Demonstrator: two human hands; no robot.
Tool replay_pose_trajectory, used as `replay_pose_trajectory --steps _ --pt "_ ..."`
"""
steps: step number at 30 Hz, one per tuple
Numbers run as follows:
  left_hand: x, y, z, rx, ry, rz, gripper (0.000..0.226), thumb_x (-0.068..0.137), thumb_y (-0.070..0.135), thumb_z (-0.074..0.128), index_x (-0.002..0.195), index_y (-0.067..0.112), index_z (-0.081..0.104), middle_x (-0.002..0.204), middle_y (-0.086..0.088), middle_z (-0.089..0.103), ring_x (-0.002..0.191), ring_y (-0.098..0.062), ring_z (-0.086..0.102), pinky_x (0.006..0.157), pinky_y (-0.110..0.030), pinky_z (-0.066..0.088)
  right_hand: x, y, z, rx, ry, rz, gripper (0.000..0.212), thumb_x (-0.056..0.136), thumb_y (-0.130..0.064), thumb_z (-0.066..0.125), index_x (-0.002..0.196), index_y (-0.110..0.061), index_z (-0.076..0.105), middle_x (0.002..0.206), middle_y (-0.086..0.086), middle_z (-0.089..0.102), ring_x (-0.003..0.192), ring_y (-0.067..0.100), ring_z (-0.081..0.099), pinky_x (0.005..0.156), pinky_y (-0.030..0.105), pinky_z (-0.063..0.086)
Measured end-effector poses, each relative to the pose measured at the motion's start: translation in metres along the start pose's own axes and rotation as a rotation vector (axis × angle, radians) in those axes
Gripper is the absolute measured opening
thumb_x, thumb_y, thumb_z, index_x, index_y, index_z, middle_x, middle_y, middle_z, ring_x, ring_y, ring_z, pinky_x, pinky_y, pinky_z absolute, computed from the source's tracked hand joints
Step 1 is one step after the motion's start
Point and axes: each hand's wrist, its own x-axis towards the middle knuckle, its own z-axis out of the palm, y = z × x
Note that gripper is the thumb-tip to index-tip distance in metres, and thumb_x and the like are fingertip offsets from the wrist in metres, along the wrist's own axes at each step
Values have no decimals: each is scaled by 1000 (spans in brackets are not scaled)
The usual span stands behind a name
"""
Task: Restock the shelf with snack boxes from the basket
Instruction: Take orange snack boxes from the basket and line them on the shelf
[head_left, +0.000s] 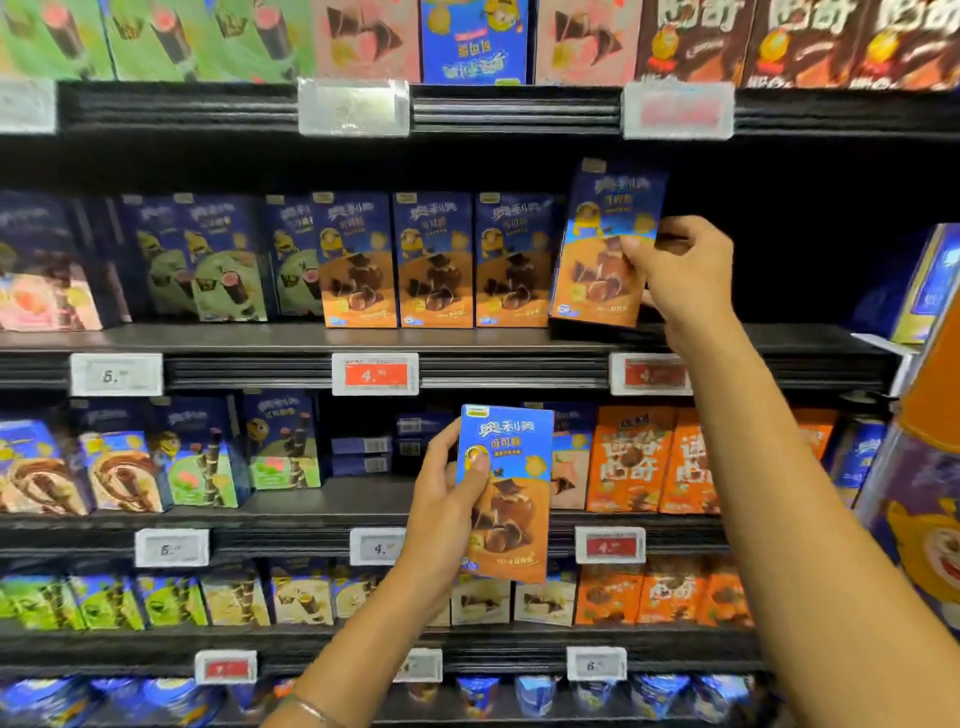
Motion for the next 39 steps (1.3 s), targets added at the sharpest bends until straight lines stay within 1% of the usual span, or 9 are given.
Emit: replay_pose_trajectory --steps 6,11,15,21,25,28,31,35,39 --pt "-1 11 4 -2 -20 62 36 107 23 58 141 35 54 116 1 80 100 -24 79 82 -39 62 14 31 10 -281 79 -74 41 91 -24 72 127 -9 59 127 10 66 113 25 64 92 44 56" --pt "-3 20 8 -19 -45 88 34 108 24 57 138 41 56 117 2 79 102 -25 79 84 -43 64 21 38 15 -329 111 -66 35 93 -20 69 124 -8 57 125 12 65 109 23 65 72 28 54" --pt "-2 29 13 -25 -53 108 34 109 23 57 139 38 54 114 2 80 99 -25 80 86 -47 64 22 39 20 -350 100 -37 35 95 -20 67 124 -6 54 126 14 63 110 25 64 85 40 59" --pt "2 48 17 -49 -63 149 35 110 26 56 144 33 53 117 0 79 100 -25 80 86 -47 65 15 39 25 -352 80 -48 39 94 -25 69 124 -6 53 126 14 62 111 25 65 88 44 59" --pt "9 64 18 -50 -52 200 34 110 23 56 143 35 53 120 0 79 103 -24 79 88 -45 64 10 32 23 -370 69 -49 46 93 -30 70 128 -6 52 130 14 60 116 25 62 90 40 57" --pt "17 80 15 -47 -17 247 32 111 22 55 141 33 54 128 -5 75 108 -26 77 89 -47 63 -10 19 17 -313 175 -198 43 92 -35 69 124 -8 57 125 11 60 111 19 59 87 32 51" --pt "31 100 13 -45 32 285 27 111 24 55 137 29 54 131 -6 73 112 -28 76 93 -50 62 -48 1 19 -80 3 -303 27 94 -34 67 109 -11 65 106 5 68 97 18 66 83 33 55" --pt "58 129 14 -15 79 344 24 113 23 50 137 21 51 127 -5 73 106 -20 76 86 -39 64 -82 -19 39 42 -431 -153 21 99 -36 62 109 -17 62 103 0 71 90 12 72 74 29 60" --pt "81 148 14 37 110 402 21 113 22 49 134 19 48 126 -5 70 105 -21 75 87 -42 62 -82 -26 52 23 -418 -181 38 92 -35 72 122 -17 60 103 -9 68 90 3 71 69 27 62"
